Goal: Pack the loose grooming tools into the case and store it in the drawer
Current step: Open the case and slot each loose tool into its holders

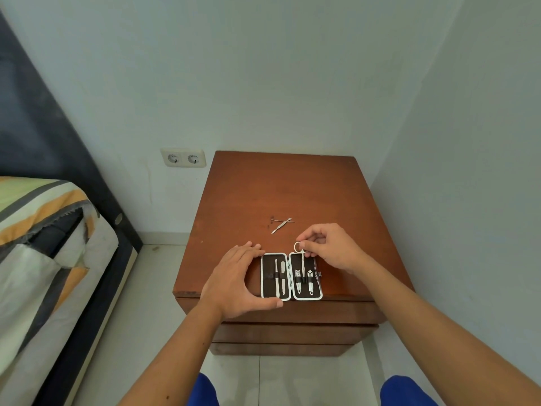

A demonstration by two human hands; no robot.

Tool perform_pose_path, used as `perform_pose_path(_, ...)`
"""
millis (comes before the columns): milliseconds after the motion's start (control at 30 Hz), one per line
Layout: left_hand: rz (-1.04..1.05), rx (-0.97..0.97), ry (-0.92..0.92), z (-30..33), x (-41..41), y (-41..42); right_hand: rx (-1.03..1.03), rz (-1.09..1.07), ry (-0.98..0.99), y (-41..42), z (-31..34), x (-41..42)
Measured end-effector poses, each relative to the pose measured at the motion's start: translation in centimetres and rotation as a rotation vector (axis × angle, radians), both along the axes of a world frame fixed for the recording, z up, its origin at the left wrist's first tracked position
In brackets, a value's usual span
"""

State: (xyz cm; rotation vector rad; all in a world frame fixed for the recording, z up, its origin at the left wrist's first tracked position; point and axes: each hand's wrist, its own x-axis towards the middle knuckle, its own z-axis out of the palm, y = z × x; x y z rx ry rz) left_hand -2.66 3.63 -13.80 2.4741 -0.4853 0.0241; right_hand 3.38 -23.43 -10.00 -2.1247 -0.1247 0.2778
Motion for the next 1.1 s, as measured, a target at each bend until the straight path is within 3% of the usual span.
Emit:
perform_pose_path(100, 0.001, -0.002, 0.003, 0.0, 0.0, 0.0, -0.051, -0.004, -0.050, 0.1, -0.1, -0.4)
perform_pose_path(233, 0.009, -0.009, 0.000, -0.2, 0.0, 0.0, -0.266, 0.088, -0.189, -0.2, -0.5, -1.2)
perform_pose_path(567, 0.012, 0.010, 0.015, -0.4, 0.1, 0.0, -0.504, 0.376, -0.108, -1.4, -0.1, -2.1)
perform_pose_path(700, 0.008, 0.003, 0.003, -0.3, 0.0, -0.1, -0.604, 0.458, -0.162, -1.4, 0.3, -2.0)
perform_pose_path(1100, 0.007, 0.009, 0.028, -0.1, -0.1, 0.0, -0.669, 0.488, -0.252, -1.0, 0.8, -2.7)
